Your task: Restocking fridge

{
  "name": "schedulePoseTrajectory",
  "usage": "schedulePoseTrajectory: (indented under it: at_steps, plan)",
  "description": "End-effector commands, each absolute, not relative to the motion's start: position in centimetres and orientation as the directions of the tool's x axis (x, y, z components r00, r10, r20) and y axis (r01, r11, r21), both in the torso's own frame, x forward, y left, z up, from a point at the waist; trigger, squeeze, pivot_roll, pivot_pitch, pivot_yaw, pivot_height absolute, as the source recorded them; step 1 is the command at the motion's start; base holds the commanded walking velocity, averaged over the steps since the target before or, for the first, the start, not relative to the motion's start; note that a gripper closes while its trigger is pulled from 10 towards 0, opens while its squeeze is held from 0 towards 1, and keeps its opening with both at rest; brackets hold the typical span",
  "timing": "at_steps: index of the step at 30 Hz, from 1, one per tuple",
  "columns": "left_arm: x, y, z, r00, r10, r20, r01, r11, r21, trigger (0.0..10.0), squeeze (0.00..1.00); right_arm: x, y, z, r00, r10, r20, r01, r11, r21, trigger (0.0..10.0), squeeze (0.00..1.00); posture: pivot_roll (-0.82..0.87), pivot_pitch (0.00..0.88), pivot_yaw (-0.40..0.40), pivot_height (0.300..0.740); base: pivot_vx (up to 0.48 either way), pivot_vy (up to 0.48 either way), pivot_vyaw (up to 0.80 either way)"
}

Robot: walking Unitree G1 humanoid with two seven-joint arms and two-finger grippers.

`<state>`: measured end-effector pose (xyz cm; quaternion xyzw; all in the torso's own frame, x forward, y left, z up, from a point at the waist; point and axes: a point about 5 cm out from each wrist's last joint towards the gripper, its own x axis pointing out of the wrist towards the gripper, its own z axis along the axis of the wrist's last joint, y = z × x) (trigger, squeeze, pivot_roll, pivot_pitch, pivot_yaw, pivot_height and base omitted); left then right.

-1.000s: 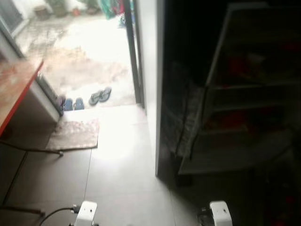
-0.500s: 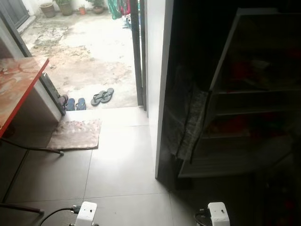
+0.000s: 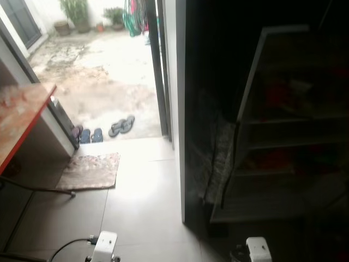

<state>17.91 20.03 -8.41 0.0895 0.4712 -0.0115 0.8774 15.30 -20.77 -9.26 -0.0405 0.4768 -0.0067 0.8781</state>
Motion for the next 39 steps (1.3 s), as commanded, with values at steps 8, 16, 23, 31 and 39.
schedulePoseTrajectory:
  at_steps: [8, 16, 23, 31, 39]
  plan:
    - [17.4, 21.2, -8.5, 0.537, 0.091, -0.839, 0.105, 0.979, 0.174, 10.0, 0.00, 15.8, -19.6, -9.2, 0.558, -0.035, -0.829, -0.037, 0.997, -0.067, 10.0, 0.00, 0.01, 0.064, 0.024, 0.740, 0.000, 0.000, 0.00]
    - [17.4, 21.2, -8.5, 0.539, 0.086, -0.838, 0.117, 0.978, 0.175, 10.0, 0.00, 15.7, -20.8, -9.1, 0.549, -0.125, -0.827, -0.002, 0.989, -0.150, 10.0, 0.00, 0.01, 0.045, 0.026, 0.740, 0.000, -0.189, 0.00]
    - [17.5, 21.3, -8.4, 0.542, 0.083, -0.836, 0.118, 0.978, 0.174, 10.0, 0.00, 15.4, -21.6, -9.2, 0.528, -0.177, -0.831, 0.008, 0.979, -0.203, 10.0, 0.00, 0.01, 0.052, 0.027, 0.740, 0.000, -0.263, 0.00]
    - [17.4, 21.4, -8.4, 0.542, 0.085, -0.836, 0.116, 0.978, 0.175, 10.0, 0.00, 15.1, -21.9, -9.2, 0.513, -0.219, -0.830, 0.013, 0.969, -0.248, 10.0, 0.00, 0.02, 0.058, 0.028, 0.740, 0.000, -0.291, 0.00]
    - [17.4, 21.4, -8.4, 0.542, 0.090, -0.836, 0.111, 0.978, 0.177, 10.0, 0.00, 15.1, -21.9, -9.3, 0.512, -0.214, -0.832, 0.007, 0.969, -0.245, 10.0, 0.00, 0.02, 0.060, 0.026, 0.740, 0.000, -0.173, 0.00]
